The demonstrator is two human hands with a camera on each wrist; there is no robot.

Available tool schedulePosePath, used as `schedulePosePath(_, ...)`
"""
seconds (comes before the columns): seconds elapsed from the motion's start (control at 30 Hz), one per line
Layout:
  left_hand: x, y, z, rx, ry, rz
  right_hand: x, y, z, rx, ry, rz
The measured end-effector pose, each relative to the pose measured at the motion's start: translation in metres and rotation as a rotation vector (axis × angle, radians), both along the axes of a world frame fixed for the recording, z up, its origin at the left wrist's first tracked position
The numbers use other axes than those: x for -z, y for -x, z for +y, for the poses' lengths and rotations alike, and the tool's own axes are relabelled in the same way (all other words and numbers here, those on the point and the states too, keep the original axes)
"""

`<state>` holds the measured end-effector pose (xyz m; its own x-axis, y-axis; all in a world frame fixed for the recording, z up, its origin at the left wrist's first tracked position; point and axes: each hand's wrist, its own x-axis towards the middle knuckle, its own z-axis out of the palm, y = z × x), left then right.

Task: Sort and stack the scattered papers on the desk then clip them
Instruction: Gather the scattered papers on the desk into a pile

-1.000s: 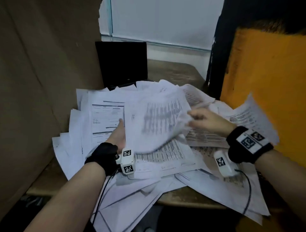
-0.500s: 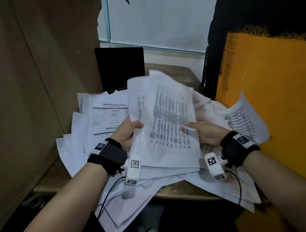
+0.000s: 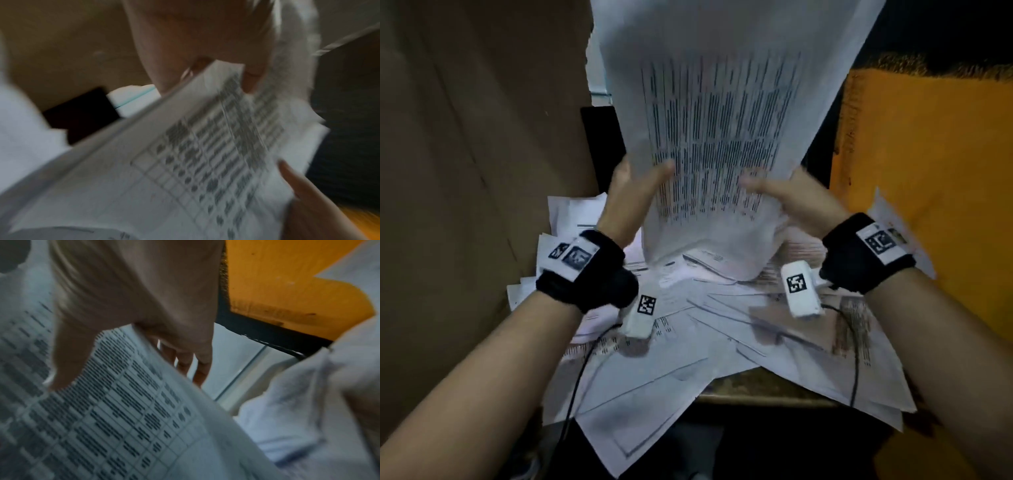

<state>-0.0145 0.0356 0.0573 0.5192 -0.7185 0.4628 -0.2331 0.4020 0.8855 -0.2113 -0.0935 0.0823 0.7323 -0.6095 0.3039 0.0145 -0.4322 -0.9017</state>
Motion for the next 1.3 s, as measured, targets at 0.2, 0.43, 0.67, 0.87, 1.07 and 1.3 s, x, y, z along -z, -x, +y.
schedulePosePath(0.2,0.073,-0.023,0.004,0.262,-0.493,-0.184,0.073,-0.007,-0.011,0.030,-0.120,0.456)
schedulePosePath(0.43,0.083,-0.076,-0.022,-0.031,-0.320,0.323,0.074,-0.032,-0.049,0.080,0.528,1.226)
schedulePosePath(0.67,0.118,-0.053,-0.018,0.202,-0.394,0.778,0.123,-0.036,-0.067,0.090,0.687,1.100)
schedulePosePath(0.87,0.136,-0.057,-0.008,0.169,-0.650,0.807,0.061,-0.013,-0.102,0.492,0.275,0.517)
schedulePosePath(1.07,0.151,-0.067,-0.017,0.129,-0.627,0.881,-0.044,0.009,-0.064,0.809,0.492,0.023)
schedulePosePath(1.3,0.154,-0.067,-0.020,0.023,-0.526,0.875,-0.011,-0.063,-0.004,0.317,0.726,0.177)
